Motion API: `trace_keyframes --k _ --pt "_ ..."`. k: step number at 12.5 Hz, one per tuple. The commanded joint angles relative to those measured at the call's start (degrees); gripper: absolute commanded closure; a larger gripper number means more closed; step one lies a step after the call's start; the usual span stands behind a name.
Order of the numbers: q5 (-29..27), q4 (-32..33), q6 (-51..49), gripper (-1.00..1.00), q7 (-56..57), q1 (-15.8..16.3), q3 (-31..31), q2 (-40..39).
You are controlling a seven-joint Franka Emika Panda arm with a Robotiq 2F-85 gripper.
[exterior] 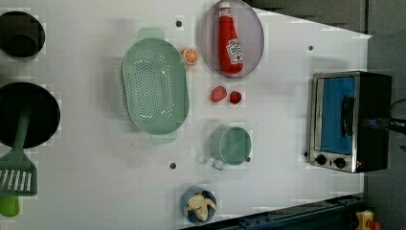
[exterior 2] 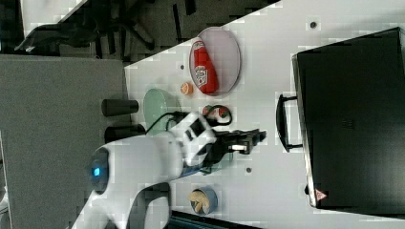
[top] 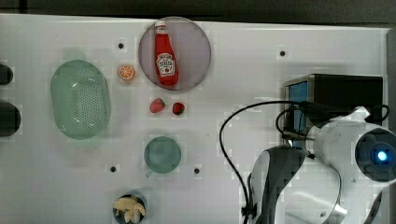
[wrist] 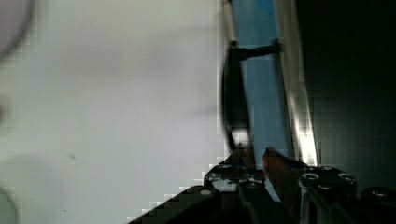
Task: Flap open oven.
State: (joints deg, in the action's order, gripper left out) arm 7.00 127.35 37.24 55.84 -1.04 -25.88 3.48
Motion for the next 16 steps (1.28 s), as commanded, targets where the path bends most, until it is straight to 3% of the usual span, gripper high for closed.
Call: trace_keyframes --k 1,10,16 --pt "0.25 -0.18 2.99 0.65 3.42 0.25 -1.35 -1.21" --pt "0.17 -0.16 10.59 0.65 3.43 0.19 -1.72 -11.72" --pt "0.45 0.21 10.56 0.65 3.14 1.10 0.40 -12.77"
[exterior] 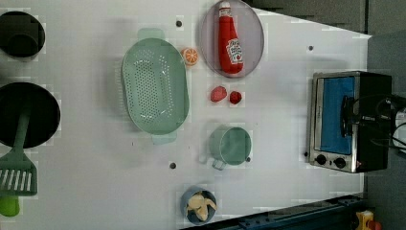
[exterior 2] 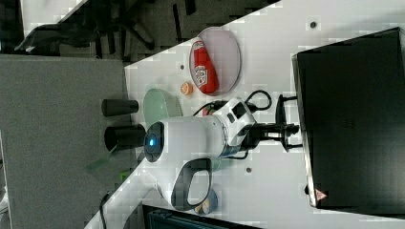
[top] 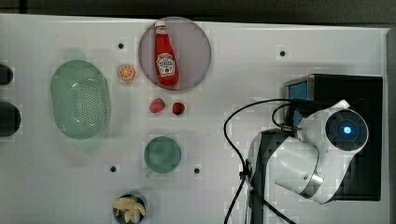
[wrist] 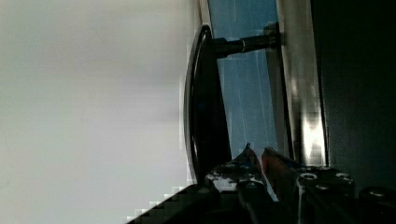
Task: Flap open oven.
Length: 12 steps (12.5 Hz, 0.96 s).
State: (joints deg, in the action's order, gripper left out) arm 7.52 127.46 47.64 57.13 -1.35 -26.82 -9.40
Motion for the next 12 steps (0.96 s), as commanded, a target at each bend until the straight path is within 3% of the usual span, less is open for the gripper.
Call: trace_keyframes --k 1,9,12 --pt "0.96 0.35 0.09 0.65 0.61 1.77 2.06 -0.03" --pt "20.62 2.88 -0.24 0.65 -22.67 5.76 8.29 -2.32" --pt "24.94 2.83 -0.44 0.65 -31.65 7.51 10.56 -5.79"
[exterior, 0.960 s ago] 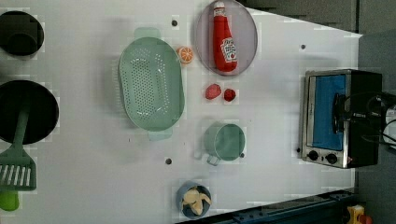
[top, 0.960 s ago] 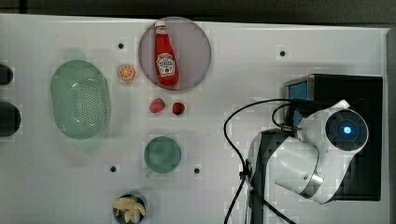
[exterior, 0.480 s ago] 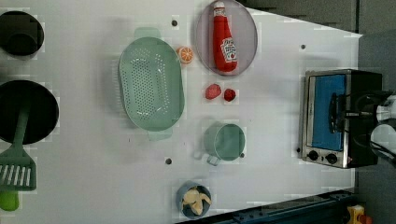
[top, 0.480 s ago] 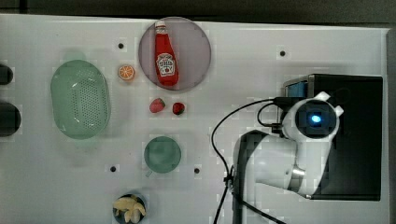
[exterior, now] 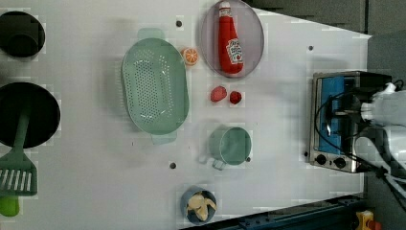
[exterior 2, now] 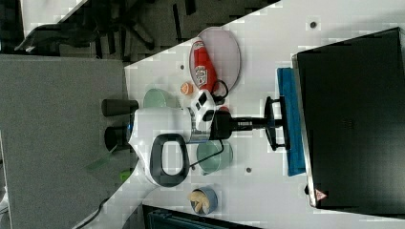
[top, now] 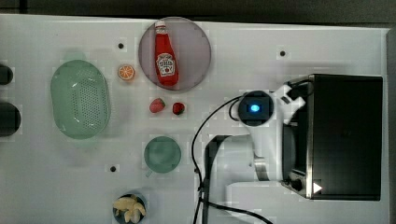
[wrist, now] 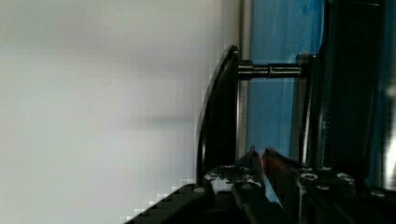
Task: Flap open oven.
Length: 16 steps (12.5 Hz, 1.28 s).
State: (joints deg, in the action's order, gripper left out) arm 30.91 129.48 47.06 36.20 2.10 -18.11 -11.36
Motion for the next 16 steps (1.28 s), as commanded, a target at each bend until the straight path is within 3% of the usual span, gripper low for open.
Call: trace_keyframes --k 1,5,8,12,16 --pt "3.35 0.74 0.20 0.65 -13.73 4.82 2.44 -5.34" --pt "13.35 -0.16 0.01 0.65 -30.35 9.03 2.87 -11.39" --pt "18.12 -2.10 -1.61 0.65 -35.31 12.04 2.87 -16.20" --pt "18.42 -4.31 -2.18 0.65 -35.57 14.73 2.72 -21.02" --pt "18.21 -4.84 -1.00 0.65 -35.57 14.80 2.34 -20.97"
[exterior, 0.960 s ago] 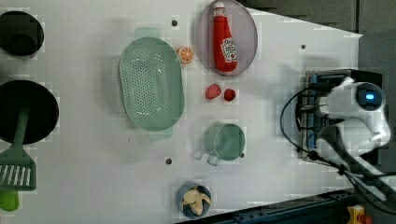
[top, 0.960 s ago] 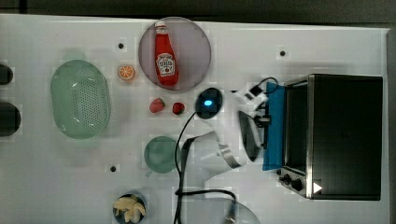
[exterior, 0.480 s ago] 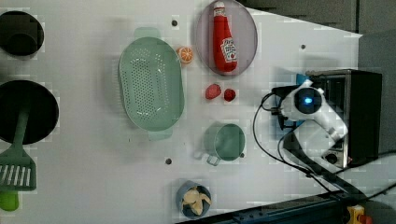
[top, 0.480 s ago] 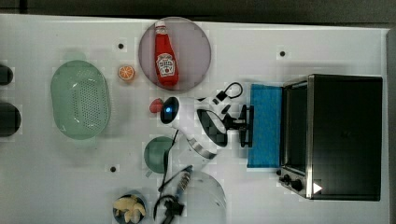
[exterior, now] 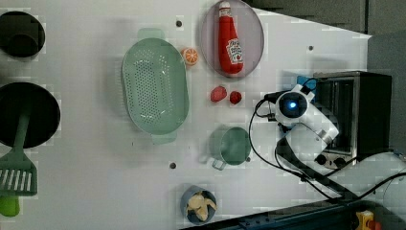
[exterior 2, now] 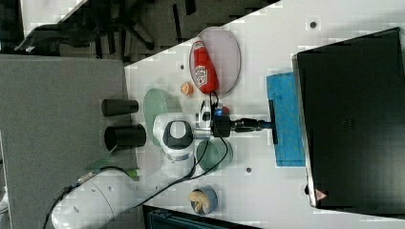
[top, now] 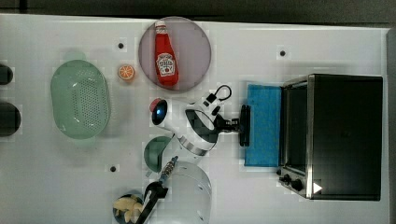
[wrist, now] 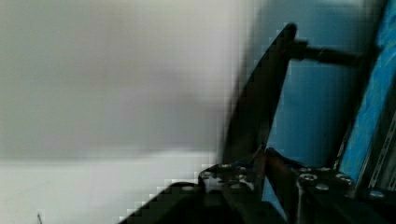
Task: Flap open oven.
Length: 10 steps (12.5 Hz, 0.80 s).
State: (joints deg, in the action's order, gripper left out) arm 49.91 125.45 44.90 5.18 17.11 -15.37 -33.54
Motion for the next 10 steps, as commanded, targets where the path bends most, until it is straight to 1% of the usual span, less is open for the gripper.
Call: trace_keyframes --k 1,2,4,10 --pt "-1.40 -0.78 2.21 0.65 -4.54 -0.29 -0.58 2.27" --pt "-2.44 -0.74 3.18 0.65 -4.54 -0.38 -0.78 3.74" --pt "-7.07 -0.70 3.66 0.65 -4.53 -0.74 -0.93 7.78" --pt "-29.21 -0.76 2.05 0.65 -4.52 -1.75 -1.06 22.13"
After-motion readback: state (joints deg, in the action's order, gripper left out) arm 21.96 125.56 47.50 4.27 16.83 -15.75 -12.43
